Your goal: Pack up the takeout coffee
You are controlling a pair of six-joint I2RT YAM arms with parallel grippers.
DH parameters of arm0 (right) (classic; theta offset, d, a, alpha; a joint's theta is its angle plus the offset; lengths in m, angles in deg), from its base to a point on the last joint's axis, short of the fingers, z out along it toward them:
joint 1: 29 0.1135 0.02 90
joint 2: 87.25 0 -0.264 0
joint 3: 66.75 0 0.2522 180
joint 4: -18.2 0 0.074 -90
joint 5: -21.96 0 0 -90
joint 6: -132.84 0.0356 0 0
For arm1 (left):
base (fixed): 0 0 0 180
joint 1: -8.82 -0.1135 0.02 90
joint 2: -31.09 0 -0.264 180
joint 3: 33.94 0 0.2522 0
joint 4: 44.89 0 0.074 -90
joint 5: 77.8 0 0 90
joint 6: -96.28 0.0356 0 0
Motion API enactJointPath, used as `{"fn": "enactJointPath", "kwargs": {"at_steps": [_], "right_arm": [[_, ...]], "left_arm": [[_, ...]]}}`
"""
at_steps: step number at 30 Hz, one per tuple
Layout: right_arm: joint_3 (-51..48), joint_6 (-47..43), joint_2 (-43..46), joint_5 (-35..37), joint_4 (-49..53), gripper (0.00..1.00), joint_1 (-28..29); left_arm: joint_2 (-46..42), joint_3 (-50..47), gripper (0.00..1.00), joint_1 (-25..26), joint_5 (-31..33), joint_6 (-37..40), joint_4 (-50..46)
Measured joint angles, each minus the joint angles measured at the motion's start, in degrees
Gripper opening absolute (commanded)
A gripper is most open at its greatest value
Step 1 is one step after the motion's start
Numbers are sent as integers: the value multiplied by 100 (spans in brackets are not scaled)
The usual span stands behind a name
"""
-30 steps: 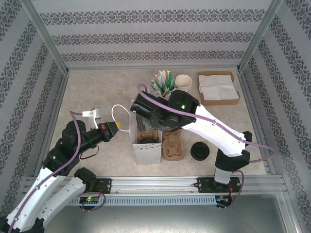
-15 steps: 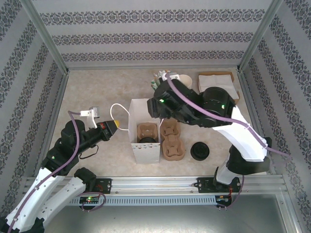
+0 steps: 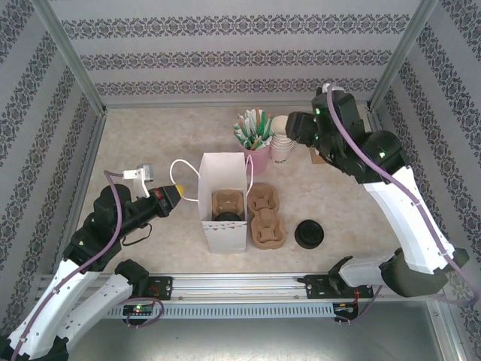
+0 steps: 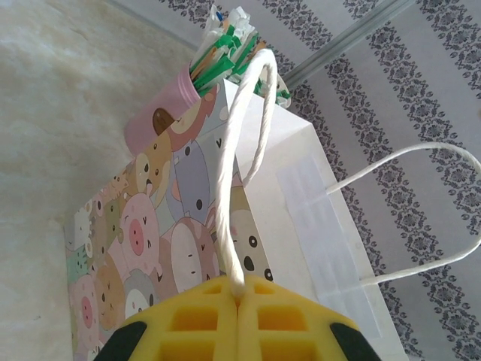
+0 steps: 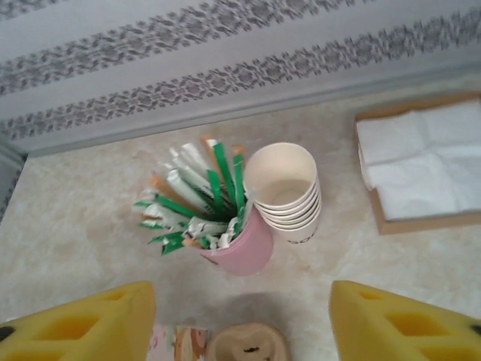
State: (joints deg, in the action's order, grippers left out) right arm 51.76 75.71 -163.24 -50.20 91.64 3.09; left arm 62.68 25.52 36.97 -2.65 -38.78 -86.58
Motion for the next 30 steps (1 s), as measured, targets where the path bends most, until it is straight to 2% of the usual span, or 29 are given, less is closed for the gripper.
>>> {"fn": "enactJointPath", "kwargs": {"at_steps": [5, 9, 15, 22, 30], "right_arm": [[-785, -31, -341, -951, -737, 35, -874], [-1060, 13, -826, -1613, -1207, 34, -1193], [-905, -44, -1547, -2142, -1683, 33, -1246], [-186, -411, -2483, -2378, -1873, 31, -1233], [144, -643, -2949, -2533, -1888, 33, -1196]], "left_arm": [[50, 105, 3, 0, 42, 0, -35], [103, 162, 2, 0, 61, 0, -118], [184, 170, 4, 0, 146, -4, -155], [284, 170, 5, 0, 166, -28, -153], [466, 170, 6, 0, 166, -44, -146]]}}
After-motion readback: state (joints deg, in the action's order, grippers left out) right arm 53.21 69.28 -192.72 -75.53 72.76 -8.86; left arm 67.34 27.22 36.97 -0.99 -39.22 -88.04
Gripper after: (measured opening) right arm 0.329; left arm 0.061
